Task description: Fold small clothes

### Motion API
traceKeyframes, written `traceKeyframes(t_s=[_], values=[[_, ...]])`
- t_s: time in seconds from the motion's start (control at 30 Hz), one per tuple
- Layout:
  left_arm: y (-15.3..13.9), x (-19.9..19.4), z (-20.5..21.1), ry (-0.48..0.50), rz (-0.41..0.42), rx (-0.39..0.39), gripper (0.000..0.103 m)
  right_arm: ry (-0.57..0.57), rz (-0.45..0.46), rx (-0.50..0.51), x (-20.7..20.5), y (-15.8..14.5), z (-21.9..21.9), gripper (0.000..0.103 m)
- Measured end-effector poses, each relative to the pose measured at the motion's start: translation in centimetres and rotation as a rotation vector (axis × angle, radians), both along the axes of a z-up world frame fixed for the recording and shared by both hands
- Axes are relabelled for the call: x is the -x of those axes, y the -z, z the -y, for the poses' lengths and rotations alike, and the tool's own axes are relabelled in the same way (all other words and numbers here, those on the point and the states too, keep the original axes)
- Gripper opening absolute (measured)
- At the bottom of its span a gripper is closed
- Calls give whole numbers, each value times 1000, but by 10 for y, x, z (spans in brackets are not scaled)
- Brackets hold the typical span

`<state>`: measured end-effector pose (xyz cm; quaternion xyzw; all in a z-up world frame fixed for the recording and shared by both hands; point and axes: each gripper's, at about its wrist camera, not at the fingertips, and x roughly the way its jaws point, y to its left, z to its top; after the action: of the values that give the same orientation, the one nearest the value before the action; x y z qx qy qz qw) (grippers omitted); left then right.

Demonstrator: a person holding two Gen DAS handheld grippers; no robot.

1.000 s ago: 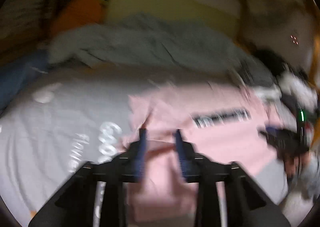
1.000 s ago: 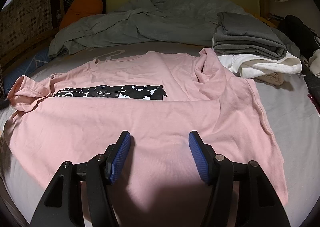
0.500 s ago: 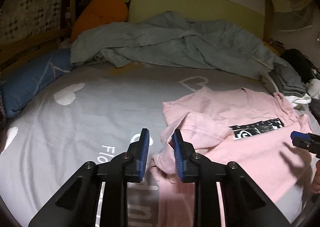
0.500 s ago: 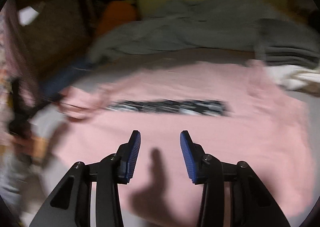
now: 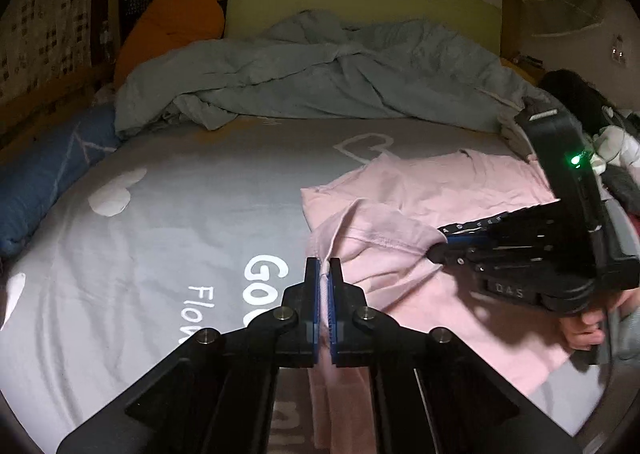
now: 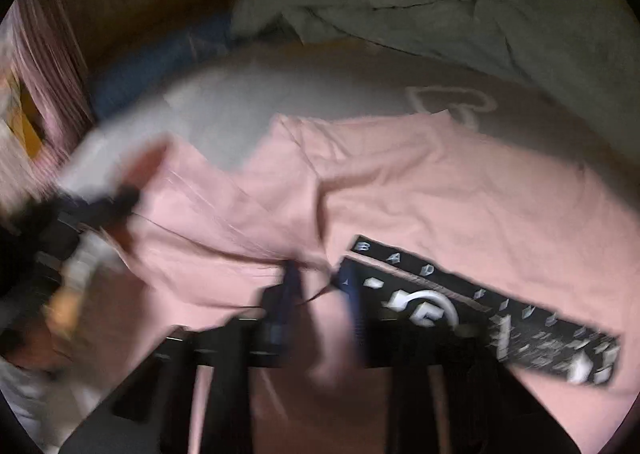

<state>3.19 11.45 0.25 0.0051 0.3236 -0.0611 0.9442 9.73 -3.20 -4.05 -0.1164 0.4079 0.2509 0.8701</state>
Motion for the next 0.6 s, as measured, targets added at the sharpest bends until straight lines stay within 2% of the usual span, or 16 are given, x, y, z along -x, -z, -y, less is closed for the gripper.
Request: traceKeyframes(t_s=[0.03,0.13,0.2,0.27,0.3,0.37,0.4,0.43,0.5,0.57,0.6], values=[[-2,4,-4,-10,-5,7,3,11,12,-14,2,-2,2,1],[1,17,-13,5,-103,51,3,66,127,-70,17,-19,18,1],[1,30,-10,82,-131,86,3,55,171,-96,35,-29,24,1],[-3,40,-1,160,-142,52,3,40,184,-83,57,-34,32,1],[-4,45,4,233,-159,38,4,26,183,-72,64,-36,33,1],[-3,53,8,307,-173,51,14,22,185,-30,77,-35,43,1],[-4,52,6,311,-178,67,29,15,172,-24,79,-34,47,1],[-5,51,3,303,-174,79,39,6,141,-27,78,-32,52,2],[-12,47,-10,282,-161,156,43,-11,90,-69,76,-35,61,5],[-19,42,-30,284,-151,311,47,-46,81,-133,73,-44,65,15],[-22,39,-42,273,-136,395,50,-47,93,-156,71,-48,65,25]])
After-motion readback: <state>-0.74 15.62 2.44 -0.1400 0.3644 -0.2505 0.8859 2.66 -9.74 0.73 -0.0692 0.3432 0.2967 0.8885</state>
